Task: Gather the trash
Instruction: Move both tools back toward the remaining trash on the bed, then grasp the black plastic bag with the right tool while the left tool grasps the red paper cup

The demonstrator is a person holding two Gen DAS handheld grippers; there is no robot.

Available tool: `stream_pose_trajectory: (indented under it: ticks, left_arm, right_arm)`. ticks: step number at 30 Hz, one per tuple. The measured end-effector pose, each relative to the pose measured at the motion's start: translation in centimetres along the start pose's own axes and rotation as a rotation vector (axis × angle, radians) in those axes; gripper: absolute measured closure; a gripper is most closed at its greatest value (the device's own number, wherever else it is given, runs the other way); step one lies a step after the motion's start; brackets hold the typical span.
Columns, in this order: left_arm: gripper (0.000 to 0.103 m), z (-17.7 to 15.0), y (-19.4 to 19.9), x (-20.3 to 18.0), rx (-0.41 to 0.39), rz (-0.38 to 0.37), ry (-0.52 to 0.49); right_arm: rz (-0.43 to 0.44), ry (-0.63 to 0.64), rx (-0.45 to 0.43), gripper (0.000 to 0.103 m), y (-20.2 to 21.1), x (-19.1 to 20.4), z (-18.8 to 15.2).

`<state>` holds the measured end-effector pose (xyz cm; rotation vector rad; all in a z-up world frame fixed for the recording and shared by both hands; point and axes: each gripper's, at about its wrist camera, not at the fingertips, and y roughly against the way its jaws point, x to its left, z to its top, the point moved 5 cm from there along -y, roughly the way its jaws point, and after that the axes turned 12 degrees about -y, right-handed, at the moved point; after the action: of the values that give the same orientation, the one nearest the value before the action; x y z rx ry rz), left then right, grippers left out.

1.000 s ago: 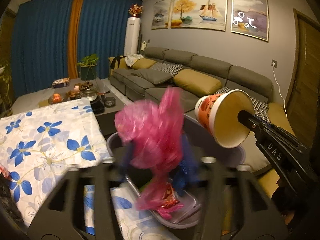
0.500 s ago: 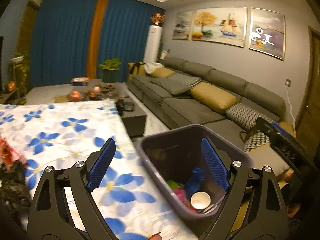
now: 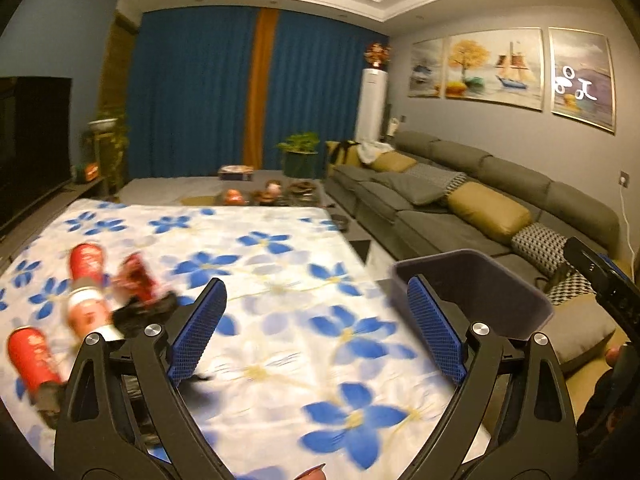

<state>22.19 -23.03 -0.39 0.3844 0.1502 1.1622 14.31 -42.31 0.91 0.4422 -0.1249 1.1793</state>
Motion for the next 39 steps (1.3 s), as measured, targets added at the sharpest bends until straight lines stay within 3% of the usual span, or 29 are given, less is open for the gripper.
stream_pose_trajectory:
  ticks: [16,26,39]
  left_arm:
    - [0.013,-7.2,9.7,17.2,0.058,0.382,0.114]
    - [0.013,-9.5,12.6,24.0,0.059,0.456,0.184]
    - [0.013,-11.0,12.4,27.2,0.081,0.468,0.196]
  right_arm:
    - [0.248,0.158,0.194,0.019,2.1,15.1,-9.9]
    - [0.335,0.283,0.314,0.023,2.2,22.7,-16.2]
    - [0.373,0.376,0.433,0.030,-1.1,28.4,-20.7]
